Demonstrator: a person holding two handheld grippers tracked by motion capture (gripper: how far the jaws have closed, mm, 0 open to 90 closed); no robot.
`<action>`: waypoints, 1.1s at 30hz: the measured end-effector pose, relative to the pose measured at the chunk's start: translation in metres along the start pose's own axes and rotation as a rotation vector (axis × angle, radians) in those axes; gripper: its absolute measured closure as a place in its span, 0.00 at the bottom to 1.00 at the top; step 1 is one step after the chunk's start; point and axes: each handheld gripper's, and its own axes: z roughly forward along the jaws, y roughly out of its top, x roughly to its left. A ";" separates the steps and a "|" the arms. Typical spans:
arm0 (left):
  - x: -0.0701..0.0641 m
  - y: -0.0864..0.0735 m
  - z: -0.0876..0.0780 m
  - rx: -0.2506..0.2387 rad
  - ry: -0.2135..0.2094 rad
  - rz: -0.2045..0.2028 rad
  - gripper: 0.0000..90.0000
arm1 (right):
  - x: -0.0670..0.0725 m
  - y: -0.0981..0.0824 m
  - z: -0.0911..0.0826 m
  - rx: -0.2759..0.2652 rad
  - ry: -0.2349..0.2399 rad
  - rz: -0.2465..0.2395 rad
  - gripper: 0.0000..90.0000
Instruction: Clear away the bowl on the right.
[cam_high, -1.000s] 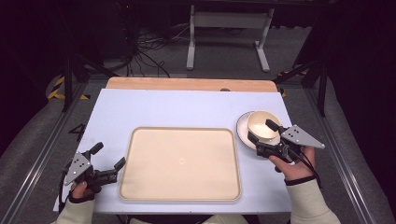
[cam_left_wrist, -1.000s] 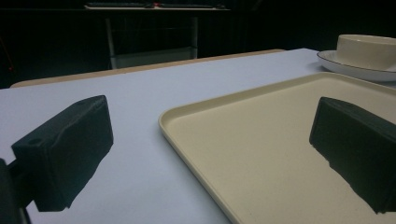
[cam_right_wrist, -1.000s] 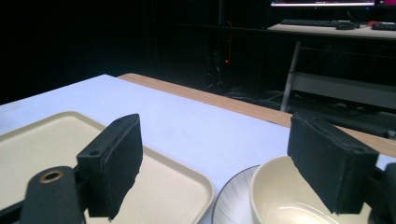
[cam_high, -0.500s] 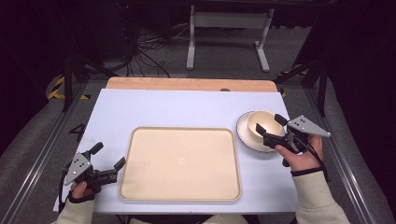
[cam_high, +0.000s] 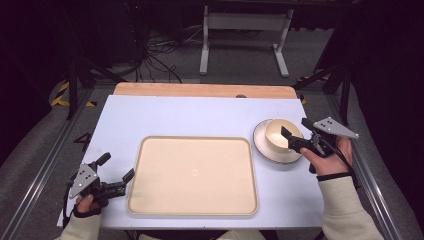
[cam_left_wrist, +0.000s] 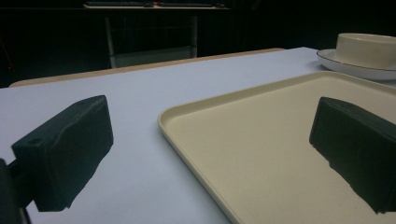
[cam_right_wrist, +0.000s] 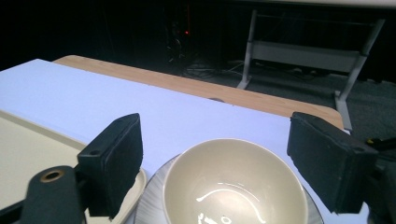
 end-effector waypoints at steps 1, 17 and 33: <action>0.000 0.000 0.000 0.000 0.000 0.000 0.00 | 0.000 0.000 0.000 0.000 0.000 0.000 0.21; 0.001 0.000 0.001 0.006 -0.001 -0.008 0.00 | -0.018 0.003 0.012 0.084 -0.054 0.046 0.20; 0.000 0.000 0.001 0.010 -0.001 -0.004 0.00 | -0.032 0.009 0.033 0.311 -0.072 0.060 0.27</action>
